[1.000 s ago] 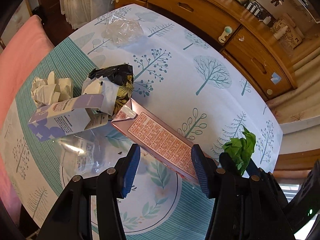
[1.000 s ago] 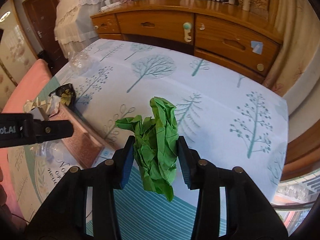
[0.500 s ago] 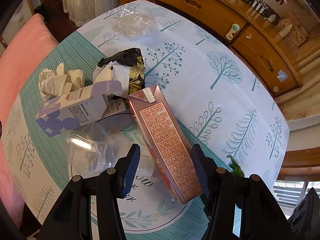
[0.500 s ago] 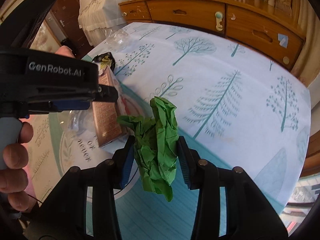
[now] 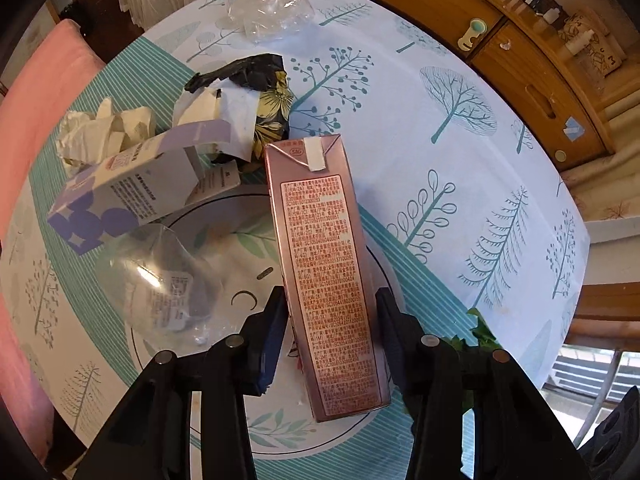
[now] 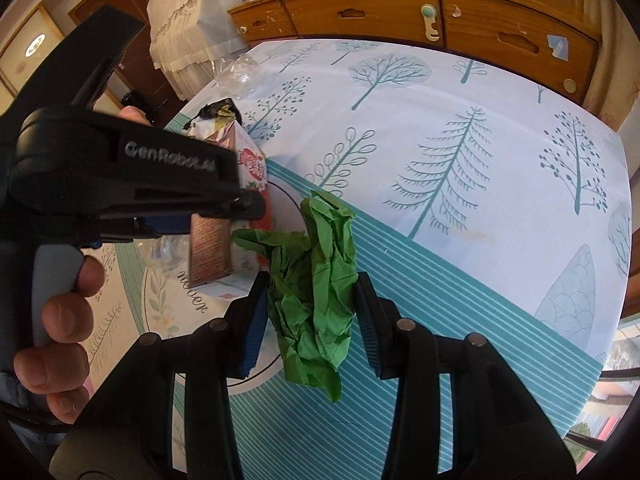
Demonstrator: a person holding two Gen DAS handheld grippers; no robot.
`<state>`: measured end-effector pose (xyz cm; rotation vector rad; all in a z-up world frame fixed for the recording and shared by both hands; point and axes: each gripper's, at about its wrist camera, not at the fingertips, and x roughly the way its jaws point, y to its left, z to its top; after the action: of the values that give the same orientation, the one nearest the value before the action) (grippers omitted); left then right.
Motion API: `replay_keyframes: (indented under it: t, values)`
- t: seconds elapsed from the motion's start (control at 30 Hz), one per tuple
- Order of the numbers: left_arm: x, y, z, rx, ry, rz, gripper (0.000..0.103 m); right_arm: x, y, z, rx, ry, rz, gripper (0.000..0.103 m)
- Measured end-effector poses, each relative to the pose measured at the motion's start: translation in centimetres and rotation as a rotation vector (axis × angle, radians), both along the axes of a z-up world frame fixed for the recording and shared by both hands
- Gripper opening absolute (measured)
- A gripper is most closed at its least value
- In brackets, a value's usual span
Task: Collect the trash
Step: 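Lift the pink carton and green paper and carry both over the bin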
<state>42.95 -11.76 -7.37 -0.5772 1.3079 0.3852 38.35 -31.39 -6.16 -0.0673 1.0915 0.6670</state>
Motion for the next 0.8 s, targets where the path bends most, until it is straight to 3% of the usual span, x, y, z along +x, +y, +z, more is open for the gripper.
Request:
replay_keyframes:
  t: [0.17,0.37,0.8]
  values:
    - [-0.7,-0.6,0.7,0.017,-0.005,-0.028,0.04,-0.3,-0.6,0.1,-0.004,0.0,-0.011,0.038]
    - [-3.5,-2.3,3.4,0.072,-0.055,-0.141,0.039,-2.0,-0.7,0.7,-0.014,-0.002,-0.019,0.038]
    - [-17.1,-0.4,8.1,0.114,-0.175,-0.373,0.039,-10.6,1.2,2.1,-0.069,0.027,-0.043,0.038]
